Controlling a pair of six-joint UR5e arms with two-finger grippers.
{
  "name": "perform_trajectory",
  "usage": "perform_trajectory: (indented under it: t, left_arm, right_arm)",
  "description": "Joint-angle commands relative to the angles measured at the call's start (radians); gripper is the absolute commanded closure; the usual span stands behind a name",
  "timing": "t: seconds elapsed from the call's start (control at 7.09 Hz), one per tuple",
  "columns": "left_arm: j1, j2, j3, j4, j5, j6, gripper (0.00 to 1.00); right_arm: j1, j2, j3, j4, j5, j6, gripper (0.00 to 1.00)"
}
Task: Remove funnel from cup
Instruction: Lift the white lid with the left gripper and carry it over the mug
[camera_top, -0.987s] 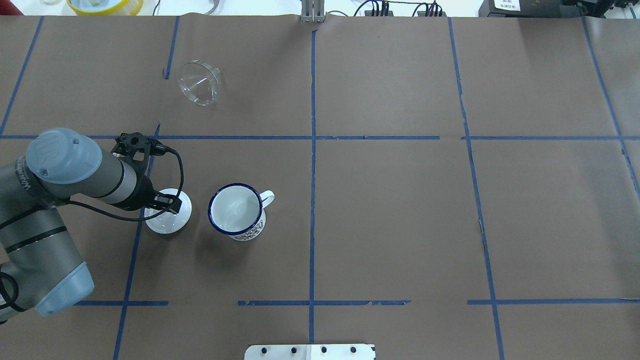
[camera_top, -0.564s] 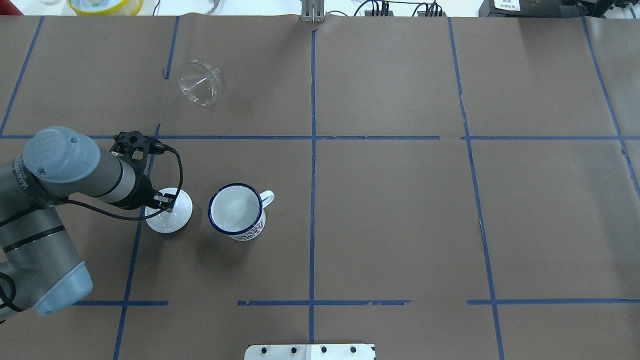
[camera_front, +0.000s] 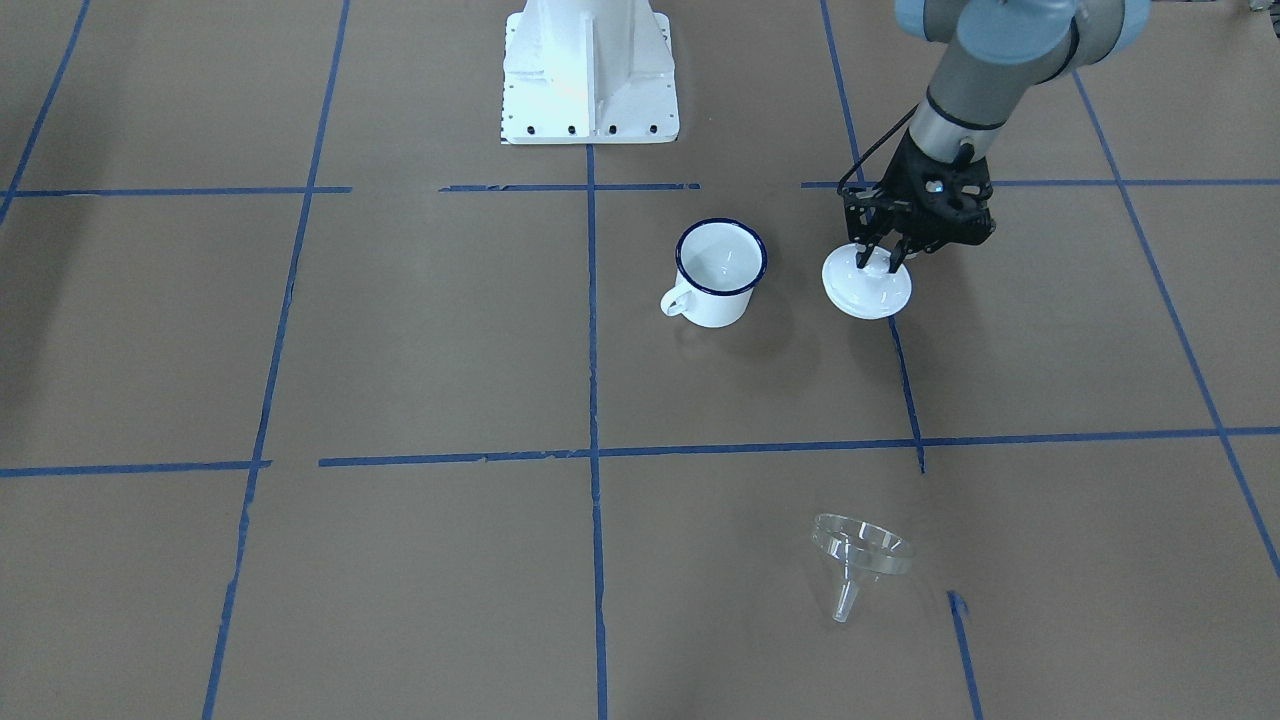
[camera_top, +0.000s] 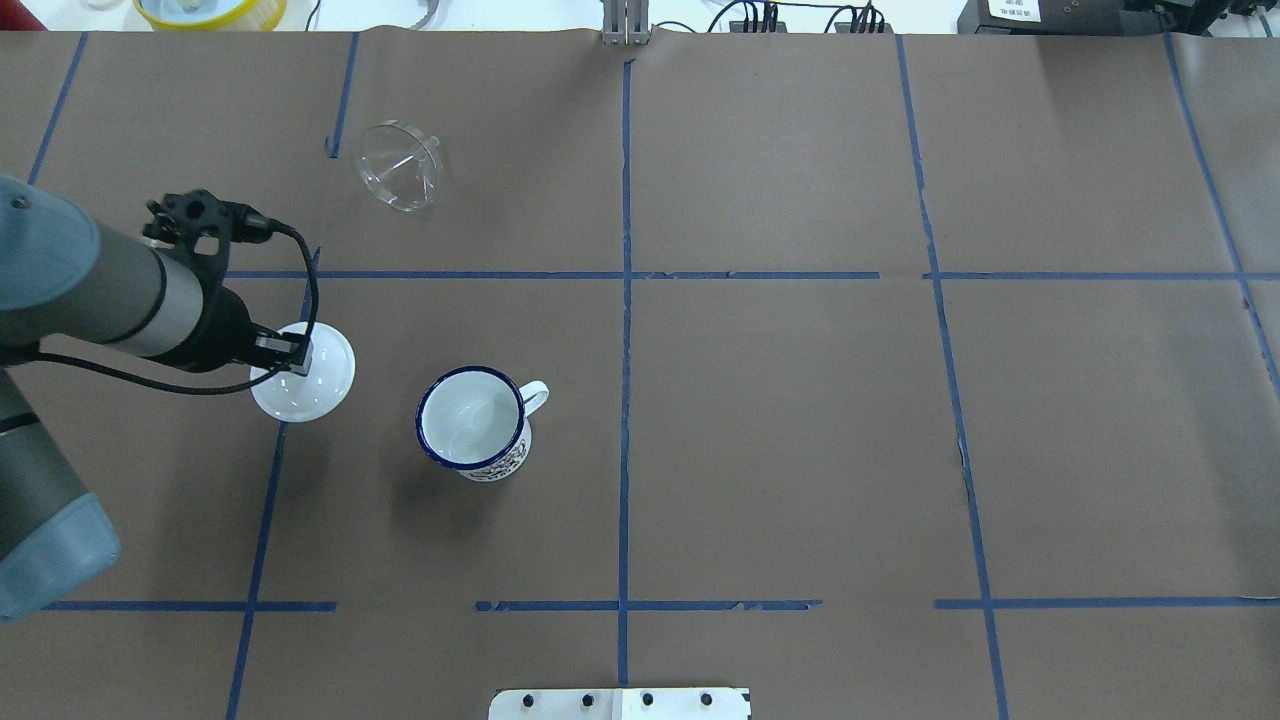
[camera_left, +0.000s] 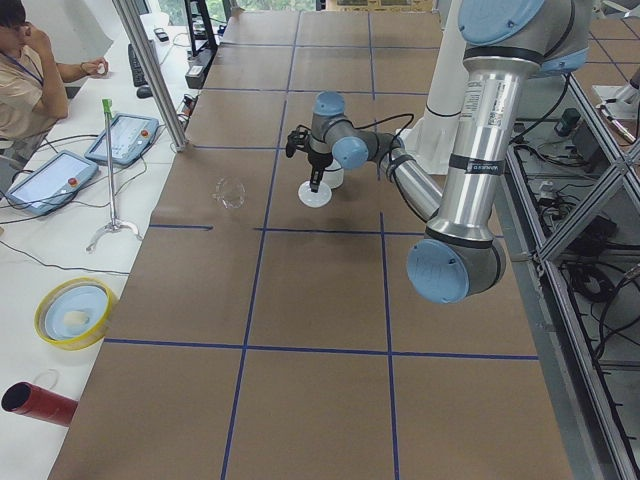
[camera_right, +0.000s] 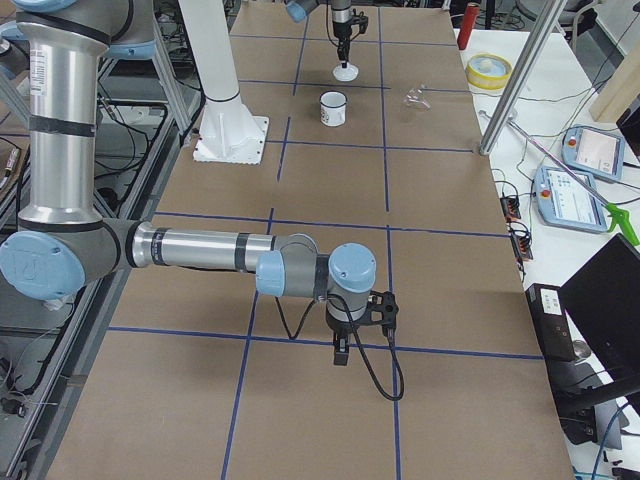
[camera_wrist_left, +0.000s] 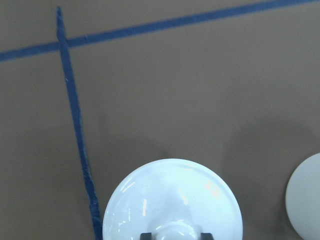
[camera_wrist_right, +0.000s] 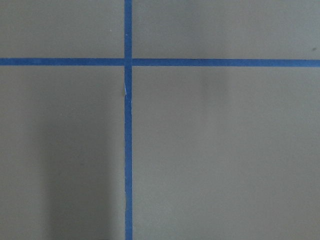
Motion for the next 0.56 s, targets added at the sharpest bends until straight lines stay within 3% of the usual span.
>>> perform_trajectory:
  t: [0.0, 0.14, 0.28, 0.42]
  left_arm:
    - [-0.040, -0.109, -0.189, 0.277, -0.053, -0.003, 1.00]
    - [-0.034, -0.263, -0.180, 0.467, -0.061, -0.016, 1.00]
    - [-0.030, -0.351, -0.151, 0.543, -0.064, -0.062, 1.00]
    - [-0.005, -0.392, -0.092, 0.539, -0.064, -0.142, 1.00]
  right_arm:
    - [0.000, 0.000, 0.000, 0.000, 0.000, 0.000, 0.00]
    - [0.000, 0.000, 0.000, 0.000, 0.000, 0.000, 0.00]
    - [0.000, 0.000, 0.000, 0.000, 0.000, 0.000, 0.00]
    - [0.000, 0.000, 0.000, 0.000, 0.000, 0.000, 0.00]
